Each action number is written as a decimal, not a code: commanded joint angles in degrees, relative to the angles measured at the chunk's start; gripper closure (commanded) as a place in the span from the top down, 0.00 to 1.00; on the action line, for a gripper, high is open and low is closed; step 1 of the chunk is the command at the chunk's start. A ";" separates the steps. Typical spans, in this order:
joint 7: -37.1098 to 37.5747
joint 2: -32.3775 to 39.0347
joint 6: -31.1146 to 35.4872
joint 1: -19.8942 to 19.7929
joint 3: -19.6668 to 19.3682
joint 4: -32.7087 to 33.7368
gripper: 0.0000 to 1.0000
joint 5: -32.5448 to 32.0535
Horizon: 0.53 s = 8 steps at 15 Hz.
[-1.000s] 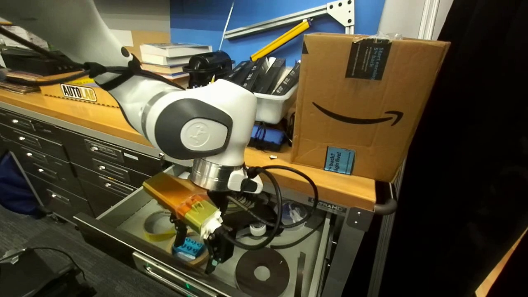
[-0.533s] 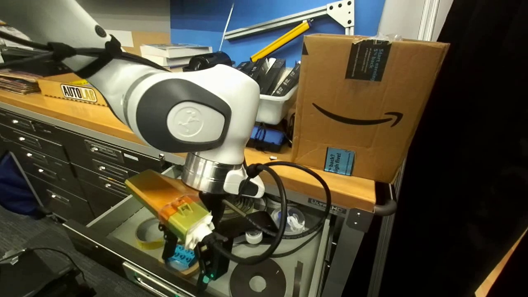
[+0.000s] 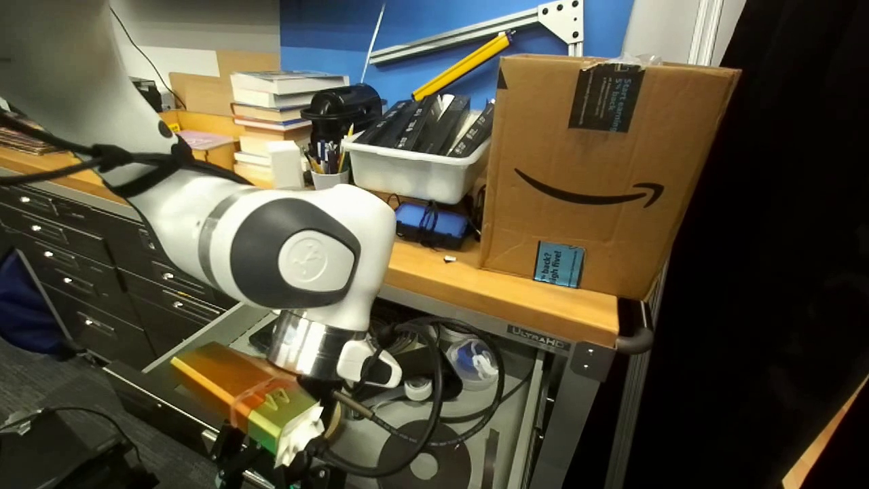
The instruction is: Pick up the blue object from the counter and put it in the open drawer and close it
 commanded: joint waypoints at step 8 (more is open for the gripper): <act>20.37 10.32 33.99 7.34 3.97 2.33 1.00 1.72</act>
